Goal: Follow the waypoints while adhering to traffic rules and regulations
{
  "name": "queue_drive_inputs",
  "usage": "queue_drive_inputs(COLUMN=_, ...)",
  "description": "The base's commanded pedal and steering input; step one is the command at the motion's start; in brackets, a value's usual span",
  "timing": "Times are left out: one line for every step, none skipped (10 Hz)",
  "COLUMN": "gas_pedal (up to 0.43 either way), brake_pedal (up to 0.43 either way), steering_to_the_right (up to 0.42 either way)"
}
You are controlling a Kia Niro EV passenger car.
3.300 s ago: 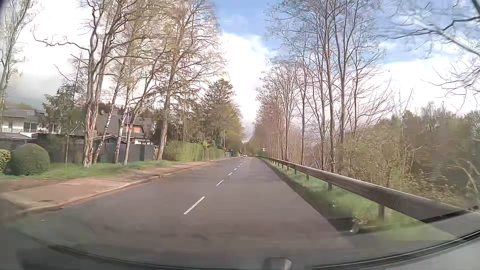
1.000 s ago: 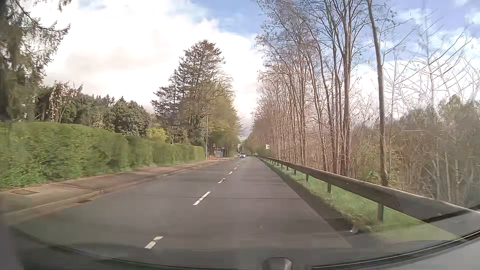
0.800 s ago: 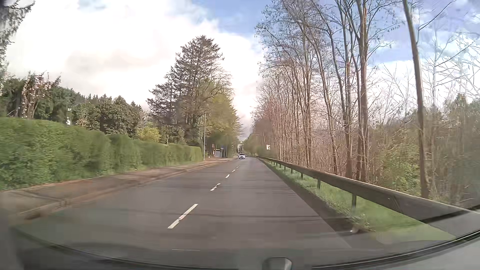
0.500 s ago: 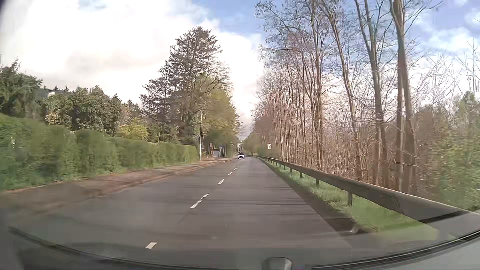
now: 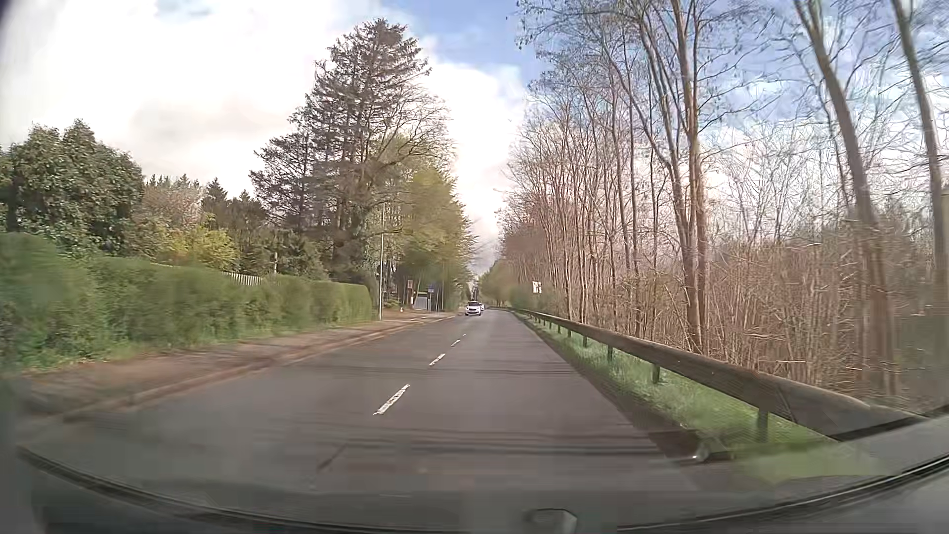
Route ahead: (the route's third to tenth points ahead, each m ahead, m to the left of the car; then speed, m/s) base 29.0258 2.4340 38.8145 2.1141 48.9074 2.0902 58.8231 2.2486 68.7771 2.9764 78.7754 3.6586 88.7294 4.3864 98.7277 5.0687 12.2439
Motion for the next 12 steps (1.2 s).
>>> queue_drive_inputs(gas_pedal=0.059, brake_pedal=0.000, steering_to_the_right=0.000)
queue_drive_inputs(gas_pedal=0.047, brake_pedal=0.000, steering_to_the_right=0.001)
queue_drive_inputs(gas_pedal=0.047, brake_pedal=0.006, steering_to_the_right=0.000)
queue_drive_inputs(gas_pedal=0.047, brake_pedal=0.000, steering_to_the_right=0.000)
queue_drive_inputs(gas_pedal=0.047, brake_pedal=0.000, steering_to_the_right=0.000)
queue_drive_inputs(gas_pedal=0.047, brake_pedal=0.000, steering_to_the_right=0.000)
queue_drive_inputs(gas_pedal=0.047, brake_pedal=0.000, steering_to_the_right=0.000)
queue_drive_inputs(gas_pedal=0.047, brake_pedal=0.000, steering_to_the_right=0.000)
queue_drive_inputs(gas_pedal=0.047, brake_pedal=0.000, steering_to_the_right=0.000)
queue_drive_inputs(gas_pedal=0.047, brake_pedal=0.000, steering_to_the_right=0.000)
queue_drive_inputs(gas_pedal=0.047, brake_pedal=0.000, steering_to_the_right=0.001)
queue_drive_inputs(gas_pedal=0.047, brake_pedal=0.000, steering_to_the_right=0.001)
